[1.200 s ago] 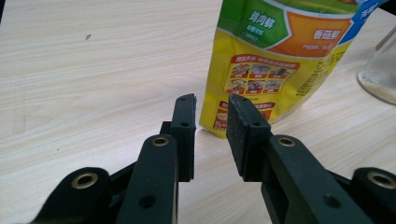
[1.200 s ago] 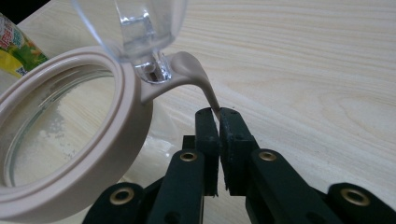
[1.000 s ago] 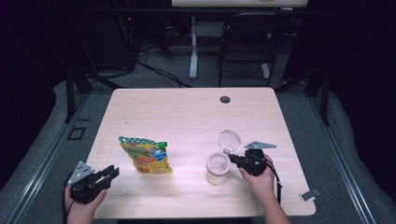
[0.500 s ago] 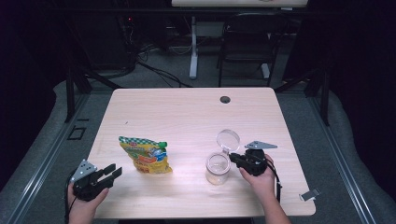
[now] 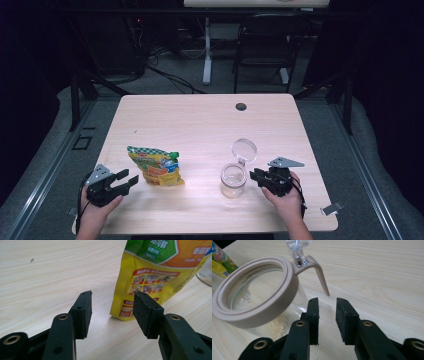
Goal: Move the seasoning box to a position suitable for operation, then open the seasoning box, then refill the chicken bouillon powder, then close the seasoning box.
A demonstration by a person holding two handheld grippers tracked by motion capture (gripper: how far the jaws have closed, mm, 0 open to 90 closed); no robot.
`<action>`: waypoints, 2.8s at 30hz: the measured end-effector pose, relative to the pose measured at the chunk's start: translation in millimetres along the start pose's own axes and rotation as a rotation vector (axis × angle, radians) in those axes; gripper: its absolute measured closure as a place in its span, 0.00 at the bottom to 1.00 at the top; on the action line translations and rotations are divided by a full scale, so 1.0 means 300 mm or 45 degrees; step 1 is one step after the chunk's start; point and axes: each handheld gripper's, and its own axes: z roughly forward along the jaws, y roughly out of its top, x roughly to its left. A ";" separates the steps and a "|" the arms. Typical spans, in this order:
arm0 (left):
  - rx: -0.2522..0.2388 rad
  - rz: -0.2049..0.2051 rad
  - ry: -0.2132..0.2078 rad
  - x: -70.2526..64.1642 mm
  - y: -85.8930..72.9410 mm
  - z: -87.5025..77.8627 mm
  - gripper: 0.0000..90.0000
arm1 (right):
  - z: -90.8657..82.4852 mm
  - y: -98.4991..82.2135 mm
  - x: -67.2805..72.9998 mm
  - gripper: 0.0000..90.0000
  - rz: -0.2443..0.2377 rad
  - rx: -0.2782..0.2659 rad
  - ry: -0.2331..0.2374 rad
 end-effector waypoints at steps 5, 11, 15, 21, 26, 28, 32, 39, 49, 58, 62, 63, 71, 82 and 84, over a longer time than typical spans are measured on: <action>-0.020 0.006 -0.043 0.019 0.016 0.019 0.50 | -0.023 -0.014 -0.010 0.79 0.017 -0.012 -0.017; 0.011 0.003 -0.132 0.043 0.015 0.057 0.47 | -0.039 -0.030 -0.017 0.78 0.027 -0.014 -0.028; 0.004 0.037 -0.214 0.030 0.020 0.078 0.46 | -0.052 -0.038 -0.023 0.78 0.036 -0.019 -0.038; -0.029 0.037 -0.295 0.022 0.025 0.093 0.44 | -0.063 -0.046 -0.030 0.78 0.046 -0.022 -0.044; 0.000 0.056 -0.284 0.011 0.020 0.104 0.47 | -0.063 -0.047 -0.030 0.78 0.046 -0.020 -0.046; 0.003 0.053 -0.278 0.010 0.019 0.101 0.48 | -0.062 -0.047 -0.029 0.77 0.049 -0.023 -0.042; 0.021 0.048 -0.272 0.007 0.017 0.090 0.51 | -0.056 -0.044 -0.026 0.77 0.046 -0.021 -0.040; 0.013 0.028 -0.271 0.002 0.008 0.079 0.57 | -0.051 -0.039 -0.027 0.77 0.046 -0.026 -0.030; 0.032 0.028 -0.280 -0.016 -0.008 0.051 0.64 | -0.028 -0.022 -0.022 0.76 0.037 -0.018 -0.017; 0.047 0.022 -0.289 -0.030 -0.016 0.033 0.68 | -0.017 -0.014 -0.021 0.75 0.036 -0.020 -0.006; 0.043 0.014 -0.306 -0.039 -0.015 0.032 0.70 | -0.017 -0.013 -0.020 0.75 0.038 -0.021 -0.009; 0.050 0.017 -0.310 -0.041 -0.014 0.032 0.71 | -0.017 -0.013 -0.020 0.75 0.038 -0.020 -0.009; 0.049 0.010 -0.315 -0.052 -0.014 0.034 0.74 | -0.016 -0.015 -0.022 0.75 0.046 -0.021 -0.003; 0.089 0.035 -0.336 -0.077 -0.010 0.024 0.81 | -0.015 -0.013 -0.023 0.74 0.048 -0.022 -0.001; 0.088 0.039 -0.353 -0.082 -0.010 0.023 0.83 | -0.012 -0.012 -0.023 0.74 0.047 -0.016 -0.002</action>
